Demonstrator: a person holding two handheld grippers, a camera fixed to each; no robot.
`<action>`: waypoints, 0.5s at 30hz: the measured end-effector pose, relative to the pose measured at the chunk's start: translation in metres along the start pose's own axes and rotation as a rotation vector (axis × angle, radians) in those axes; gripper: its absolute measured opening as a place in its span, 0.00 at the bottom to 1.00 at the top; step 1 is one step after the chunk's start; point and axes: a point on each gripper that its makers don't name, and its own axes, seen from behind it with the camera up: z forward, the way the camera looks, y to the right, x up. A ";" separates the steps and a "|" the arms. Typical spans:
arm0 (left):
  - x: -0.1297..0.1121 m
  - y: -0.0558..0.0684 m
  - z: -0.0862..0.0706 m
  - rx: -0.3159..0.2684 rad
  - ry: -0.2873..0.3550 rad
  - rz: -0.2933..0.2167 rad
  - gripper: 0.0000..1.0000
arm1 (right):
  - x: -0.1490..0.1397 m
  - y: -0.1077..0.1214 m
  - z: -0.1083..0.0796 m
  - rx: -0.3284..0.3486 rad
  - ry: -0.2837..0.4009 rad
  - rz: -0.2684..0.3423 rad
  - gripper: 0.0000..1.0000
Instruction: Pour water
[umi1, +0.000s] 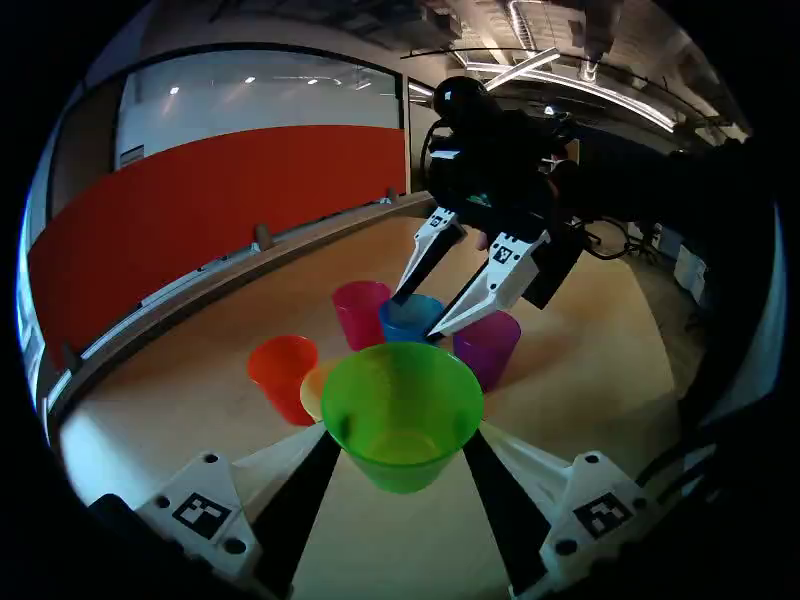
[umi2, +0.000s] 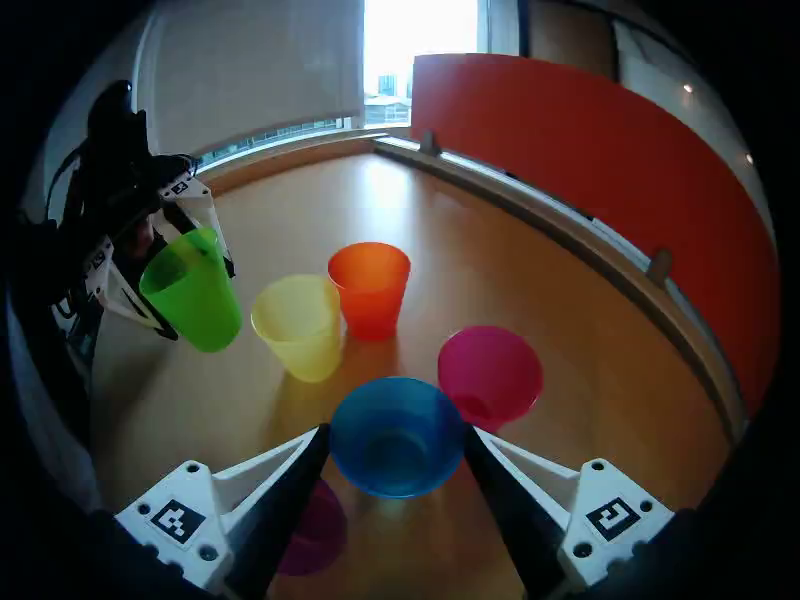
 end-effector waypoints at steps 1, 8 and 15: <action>0.000 0.000 0.000 0.000 0.000 0.000 0.81 | 0.000 0.000 0.001 -0.001 -0.004 0.001 1.00; -0.001 -0.001 0.000 0.002 0.001 0.001 0.82 | -0.002 0.000 0.005 -0.007 -0.021 -0.005 1.00; -0.001 -0.002 0.000 0.002 0.001 0.002 0.82 | -0.006 0.001 0.007 -0.012 -0.035 -0.016 1.00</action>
